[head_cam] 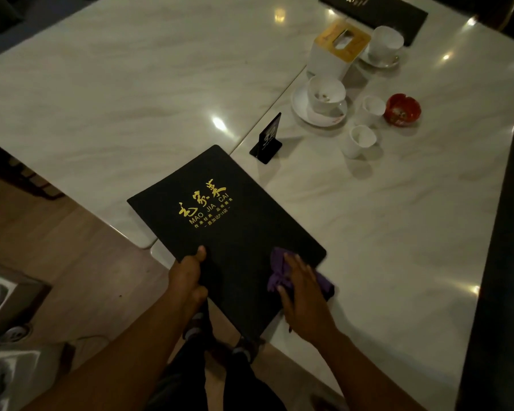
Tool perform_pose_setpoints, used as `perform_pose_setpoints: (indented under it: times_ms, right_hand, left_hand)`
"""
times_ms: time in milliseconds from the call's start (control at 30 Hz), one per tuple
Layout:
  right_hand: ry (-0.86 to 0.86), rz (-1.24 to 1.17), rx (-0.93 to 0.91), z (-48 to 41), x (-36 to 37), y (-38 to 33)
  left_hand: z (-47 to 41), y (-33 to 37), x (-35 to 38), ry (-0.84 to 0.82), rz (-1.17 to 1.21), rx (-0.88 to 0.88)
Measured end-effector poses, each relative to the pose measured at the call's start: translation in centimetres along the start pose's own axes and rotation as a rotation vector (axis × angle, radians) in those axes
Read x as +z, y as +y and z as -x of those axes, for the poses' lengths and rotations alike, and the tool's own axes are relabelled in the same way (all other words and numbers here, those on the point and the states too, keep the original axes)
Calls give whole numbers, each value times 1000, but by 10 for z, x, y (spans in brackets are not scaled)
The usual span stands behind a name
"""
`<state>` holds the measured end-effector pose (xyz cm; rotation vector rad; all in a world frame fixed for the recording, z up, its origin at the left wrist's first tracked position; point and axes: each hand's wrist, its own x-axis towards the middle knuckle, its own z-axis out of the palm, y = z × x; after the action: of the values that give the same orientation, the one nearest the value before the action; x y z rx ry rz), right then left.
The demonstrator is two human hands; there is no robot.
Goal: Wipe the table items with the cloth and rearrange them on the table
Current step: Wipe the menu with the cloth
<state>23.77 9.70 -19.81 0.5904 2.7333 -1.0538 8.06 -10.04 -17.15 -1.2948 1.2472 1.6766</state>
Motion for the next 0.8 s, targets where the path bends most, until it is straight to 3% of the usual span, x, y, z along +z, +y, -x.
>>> perform_pose_setpoints:
  times_ms: [100,300,400,600,800]
  right_hand:
    - [70,31,52,-14,16,-34]
    - [-366,109,-546,8,28,-68]
    - [-362,188,-663,-13,11,-39]
    - [-120,386,-262,-79,-7,-25]
    - [40,306,10,-116,-4,-61]
  left_hand:
    - [0,2,0,13,9,-6]
    - [-7,4,-4,5,56,3]
    - [-10,2,-7,-34,70,-16]
    - [-15,2,-9,5,21,15]
    - [-15,0,-10,23,12,14]
